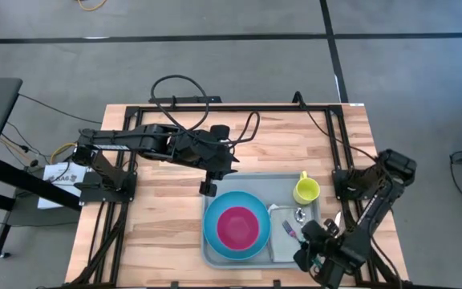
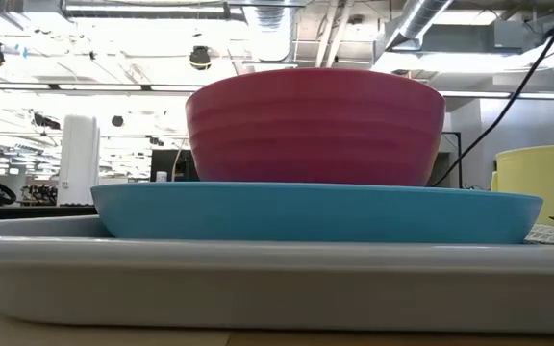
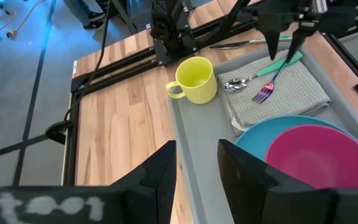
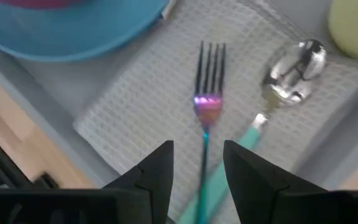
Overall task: Set up tray
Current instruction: Put the purple fork to the left of the blue spoon on the gray table napkin
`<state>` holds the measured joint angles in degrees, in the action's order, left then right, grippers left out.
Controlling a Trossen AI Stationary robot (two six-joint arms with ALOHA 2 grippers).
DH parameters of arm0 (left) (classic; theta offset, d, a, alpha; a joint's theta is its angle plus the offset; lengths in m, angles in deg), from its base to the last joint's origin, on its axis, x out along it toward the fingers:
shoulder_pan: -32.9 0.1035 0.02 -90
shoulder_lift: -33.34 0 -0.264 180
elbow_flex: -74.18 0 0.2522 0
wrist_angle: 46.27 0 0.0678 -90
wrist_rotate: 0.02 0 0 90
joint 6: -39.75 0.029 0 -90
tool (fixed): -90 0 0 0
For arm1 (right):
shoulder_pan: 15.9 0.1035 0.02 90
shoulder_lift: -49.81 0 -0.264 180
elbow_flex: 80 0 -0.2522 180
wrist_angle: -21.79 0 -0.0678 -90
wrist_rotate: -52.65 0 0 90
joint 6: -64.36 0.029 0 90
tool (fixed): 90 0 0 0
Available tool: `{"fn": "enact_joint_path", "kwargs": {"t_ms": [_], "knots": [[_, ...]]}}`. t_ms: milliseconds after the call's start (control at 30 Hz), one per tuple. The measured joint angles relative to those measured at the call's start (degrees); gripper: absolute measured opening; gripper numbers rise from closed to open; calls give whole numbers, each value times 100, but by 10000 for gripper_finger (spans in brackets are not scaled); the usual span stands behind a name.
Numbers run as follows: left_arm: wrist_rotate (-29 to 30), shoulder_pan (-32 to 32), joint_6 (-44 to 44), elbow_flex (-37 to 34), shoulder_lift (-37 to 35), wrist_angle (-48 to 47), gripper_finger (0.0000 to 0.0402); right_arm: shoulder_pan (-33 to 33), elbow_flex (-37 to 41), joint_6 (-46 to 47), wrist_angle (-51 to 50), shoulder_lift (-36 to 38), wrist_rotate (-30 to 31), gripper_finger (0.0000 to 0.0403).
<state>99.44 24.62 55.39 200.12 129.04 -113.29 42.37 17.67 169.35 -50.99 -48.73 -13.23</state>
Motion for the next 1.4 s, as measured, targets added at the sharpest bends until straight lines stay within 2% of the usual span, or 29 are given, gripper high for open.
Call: {"fn": "enact_joint_path", "kwargs": {"t_ms": [300, 567, 667, 900, 1000, 1267, 1400], "knots": [[0, 0, -4, 0, 0, 0, 107, -312, 0, 66, 722, -9, -288, 132], [-2, 0, -6, 0, 0, 0, 107, -230, 0, 73, 735, -11, -244, 132], [-2, 2, -7, 0, 0, 0, 107, -192, 0, -173, 824, -15, -29, 132], [-2, 2, -17, 0, 0, 4, 107, -110, -1, -379, 849, -558, -226, 132], [-2, 2, 20, 0, 0, 4, 107, -57, 2, -128, 917, -731, -215, 132], [-4, 1, -2, 0, 0, 2, 107, 22, -2, 298, -46, -573, -17, 132], [-4, 2, -27, 0, 0, 2, 107, -74, 74, 319, 107, -575, -321, 132]]}}
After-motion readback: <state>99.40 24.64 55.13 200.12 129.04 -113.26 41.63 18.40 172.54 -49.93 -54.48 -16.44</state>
